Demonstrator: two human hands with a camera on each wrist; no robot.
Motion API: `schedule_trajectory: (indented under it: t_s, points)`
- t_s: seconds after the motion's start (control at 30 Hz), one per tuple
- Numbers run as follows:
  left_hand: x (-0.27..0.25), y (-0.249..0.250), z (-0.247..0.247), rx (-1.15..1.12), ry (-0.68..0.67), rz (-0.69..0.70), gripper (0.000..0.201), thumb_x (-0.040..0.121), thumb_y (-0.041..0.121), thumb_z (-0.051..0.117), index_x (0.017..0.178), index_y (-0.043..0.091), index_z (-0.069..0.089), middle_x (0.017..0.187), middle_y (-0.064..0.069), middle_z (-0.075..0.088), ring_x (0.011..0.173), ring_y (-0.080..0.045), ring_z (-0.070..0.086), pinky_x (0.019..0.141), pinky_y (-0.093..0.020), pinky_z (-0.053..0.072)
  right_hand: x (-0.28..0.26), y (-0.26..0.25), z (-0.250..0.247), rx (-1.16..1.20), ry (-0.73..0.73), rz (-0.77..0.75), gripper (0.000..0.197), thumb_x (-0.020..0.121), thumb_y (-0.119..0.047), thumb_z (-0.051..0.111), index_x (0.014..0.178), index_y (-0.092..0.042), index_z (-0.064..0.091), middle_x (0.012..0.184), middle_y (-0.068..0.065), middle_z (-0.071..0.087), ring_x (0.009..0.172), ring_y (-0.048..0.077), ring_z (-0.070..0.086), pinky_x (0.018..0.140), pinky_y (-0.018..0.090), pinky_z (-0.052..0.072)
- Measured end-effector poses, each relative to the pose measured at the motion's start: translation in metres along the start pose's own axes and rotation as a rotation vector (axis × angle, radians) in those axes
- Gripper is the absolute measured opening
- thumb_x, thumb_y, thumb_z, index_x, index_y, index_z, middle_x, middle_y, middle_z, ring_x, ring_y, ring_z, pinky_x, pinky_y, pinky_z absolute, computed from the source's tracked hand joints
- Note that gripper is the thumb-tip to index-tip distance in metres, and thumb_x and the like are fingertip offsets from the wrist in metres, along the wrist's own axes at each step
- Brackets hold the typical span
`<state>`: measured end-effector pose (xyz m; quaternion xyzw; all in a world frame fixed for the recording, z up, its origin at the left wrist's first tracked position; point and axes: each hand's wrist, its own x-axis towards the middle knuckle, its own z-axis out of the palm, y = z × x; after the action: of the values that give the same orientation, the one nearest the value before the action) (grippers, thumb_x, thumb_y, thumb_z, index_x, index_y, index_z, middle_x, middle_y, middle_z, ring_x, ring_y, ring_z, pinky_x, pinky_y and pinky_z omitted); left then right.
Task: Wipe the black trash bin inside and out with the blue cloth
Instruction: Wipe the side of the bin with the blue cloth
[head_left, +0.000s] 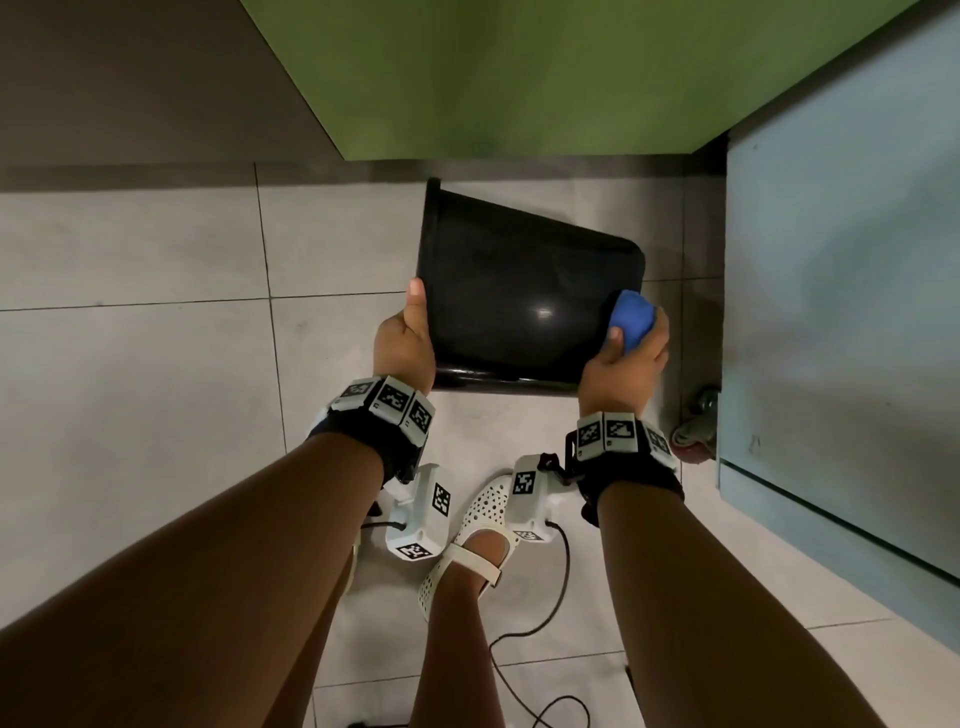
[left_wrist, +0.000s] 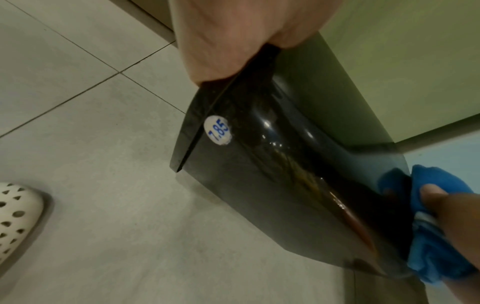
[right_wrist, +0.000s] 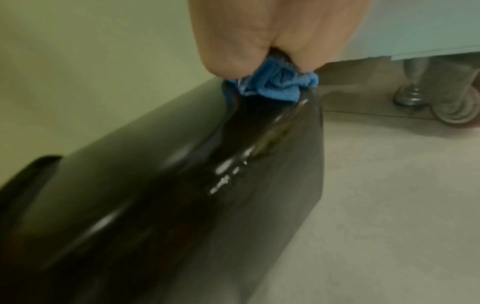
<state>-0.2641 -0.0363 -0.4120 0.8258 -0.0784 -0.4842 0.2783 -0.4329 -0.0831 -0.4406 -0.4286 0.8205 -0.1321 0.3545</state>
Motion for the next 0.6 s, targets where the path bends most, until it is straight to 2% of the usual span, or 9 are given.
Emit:
schedule_trajectory:
  t_s: [0.13, 0.17, 0.23, 0.3, 0.33, 0.4, 0.5, 0.53, 0.6]
  points:
    - [0.001, 0.005, -0.009, 0.057, 0.012, 0.014, 0.056, 0.096, 0.052, 0.021, 0.061, 0.015, 0.045, 0.065, -0.001, 0.047, 0.062, -0.014, 0.045, 0.061, -0.025, 0.035, 0.011, 0.001, -0.018, 0.137, -0.044, 0.124, 0.051, 0.096, -0.024, 0.042, 0.142, -0.016, 0.021, 0.142, 0.014, 0.039, 0.127, 0.032, 0.042, 0.107, 0.042, 0.035]
    - [0.002, 0.005, -0.014, 0.063, 0.017, 0.006, 0.058, 0.096, 0.053, 0.020, 0.062, 0.014, 0.047, 0.067, -0.003, 0.050, 0.064, -0.016, 0.046, 0.062, -0.025, 0.035, 0.013, 0.002, -0.024, 0.164, -0.043, 0.132, 0.049, 0.097, -0.024, 0.042, 0.141, -0.013, 0.024, 0.140, 0.015, 0.041, 0.125, 0.031, 0.044, 0.105, 0.040, 0.036]
    - [0.008, 0.002, -0.024, 0.073, 0.015, -0.029, 0.063, 0.092, 0.060, 0.017, 0.070, 0.012, 0.052, 0.082, -0.010, 0.057, 0.079, -0.024, 0.052, 0.076, -0.029, 0.040, 0.018, 0.006, -0.033, 0.205, -0.041, 0.152, 0.048, 0.096, -0.022, 0.042, 0.140, -0.008, 0.027, 0.136, 0.017, 0.045, 0.119, 0.032, 0.050, 0.100, 0.037, 0.041]
    - [0.012, 0.000, -0.033, -0.009, -0.024, -0.108, 0.084, 0.075, 0.082, 0.016, 0.093, 0.012, 0.059, 0.106, -0.013, 0.061, 0.101, -0.031, 0.057, 0.094, -0.037, 0.044, 0.024, 0.011, -0.040, 0.224, -0.040, 0.174, 0.046, 0.096, -0.022, 0.042, 0.138, -0.008, 0.030, 0.130, 0.018, 0.049, 0.104, 0.032, 0.058, 0.087, 0.040, 0.049]
    - [0.014, -0.003, -0.036, -0.049, -0.042, -0.146, 0.106, 0.058, 0.093, 0.016, 0.111, 0.012, 0.059, 0.117, -0.015, 0.061, 0.109, -0.033, 0.057, 0.100, -0.043, 0.044, 0.027, 0.013, -0.043, 0.225, -0.043, 0.192, 0.045, 0.096, -0.022, 0.042, 0.137, -0.008, 0.031, 0.126, 0.019, 0.052, 0.091, 0.029, 0.061, 0.076, 0.038, 0.051]
    - [0.025, -0.014, -0.040, -0.098, -0.081, -0.211, 0.129, 0.038, 0.101, 0.016, 0.127, 0.015, 0.051, 0.125, -0.017, 0.059, 0.113, -0.035, 0.057, 0.102, -0.049, 0.043, 0.034, 0.017, -0.048, 0.243, -0.067, 0.244, 0.041, 0.096, -0.023, 0.041, 0.134, -0.009, 0.035, 0.112, 0.018, 0.058, 0.069, 0.022, 0.057, 0.054, 0.028, 0.046]
    - [0.025, -0.009, -0.039, -0.181, -0.142, -0.296, 0.092, 0.071, 0.086, 0.015, 0.122, 0.021, 0.054, 0.113, -0.013, 0.065, 0.104, -0.030, 0.060, 0.098, -0.044, 0.047, 0.043, 0.025, -0.054, 0.306, -0.125, 0.305, 0.034, 0.095, -0.022, 0.039, 0.126, -0.007, 0.040, 0.083, 0.017, 0.057, 0.041, 0.021, 0.053, 0.038, 0.020, 0.040]
    - [0.026, -0.010, -0.037, -0.187, -0.174, -0.311, 0.082, 0.077, 0.081, 0.015, 0.119, 0.023, 0.054, 0.108, -0.010, 0.066, 0.102, -0.029, 0.061, 0.097, -0.042, 0.048, 0.045, 0.027, -0.056, 0.321, -0.132, 0.321, 0.035, 0.095, -0.023, 0.039, 0.126, -0.006, 0.040, 0.087, 0.017, 0.057, 0.041, 0.021, 0.053, 0.041, 0.023, 0.042]
    - [0.036, -0.025, -0.031, -0.168, -0.197, -0.332, 0.089, 0.066, 0.089, 0.022, 0.118, 0.025, 0.057, 0.110, -0.008, 0.067, 0.110, -0.030, 0.059, 0.102, -0.044, 0.044, 0.047, 0.032, -0.060, 0.350, -0.160, 0.337, 0.035, 0.096, -0.025, 0.041, 0.125, -0.008, 0.044, 0.102, 0.011, 0.054, 0.059, 0.016, 0.054, 0.055, 0.030, 0.046]
